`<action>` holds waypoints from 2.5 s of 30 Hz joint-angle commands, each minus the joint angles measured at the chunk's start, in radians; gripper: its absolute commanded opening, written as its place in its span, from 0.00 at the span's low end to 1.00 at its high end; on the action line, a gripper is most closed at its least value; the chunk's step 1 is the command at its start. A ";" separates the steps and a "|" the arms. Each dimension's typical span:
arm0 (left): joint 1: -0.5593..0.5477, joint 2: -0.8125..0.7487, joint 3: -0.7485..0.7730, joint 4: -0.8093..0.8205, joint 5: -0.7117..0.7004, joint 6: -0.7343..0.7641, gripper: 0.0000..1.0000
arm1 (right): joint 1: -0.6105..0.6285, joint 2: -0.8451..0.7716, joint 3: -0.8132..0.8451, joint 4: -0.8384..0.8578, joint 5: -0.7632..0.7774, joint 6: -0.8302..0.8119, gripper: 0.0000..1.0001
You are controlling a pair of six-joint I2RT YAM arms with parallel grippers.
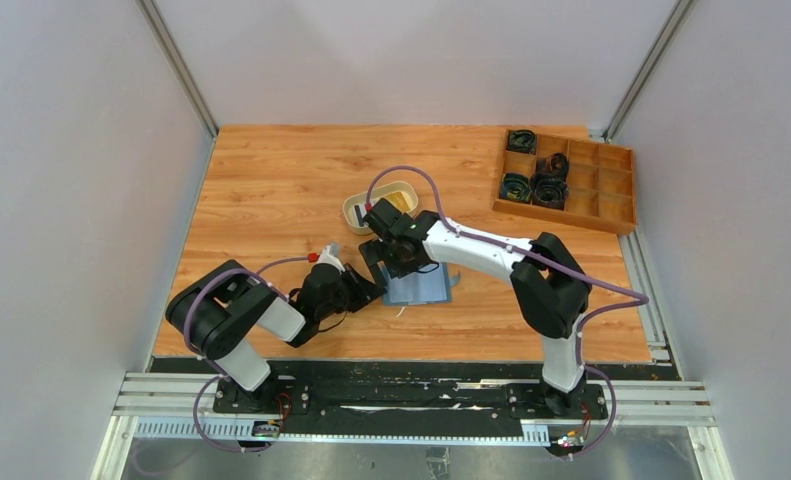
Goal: Take the credit cards out of the card holder
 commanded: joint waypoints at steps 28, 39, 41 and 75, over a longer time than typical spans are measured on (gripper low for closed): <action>-0.014 -0.027 -0.028 -0.238 -0.062 0.026 0.00 | 0.021 0.142 -0.048 0.027 0.150 0.066 0.96; -0.014 -0.045 -0.035 -0.259 -0.079 0.024 0.00 | 0.000 0.058 -0.162 0.011 0.251 0.028 0.99; -0.014 -0.048 -0.036 -0.259 -0.080 0.024 0.00 | -0.001 0.050 -0.169 0.004 0.261 0.028 1.00; -0.019 -0.199 -0.060 -0.374 -0.169 0.009 0.00 | 0.059 0.047 -0.118 -0.112 0.337 0.015 1.00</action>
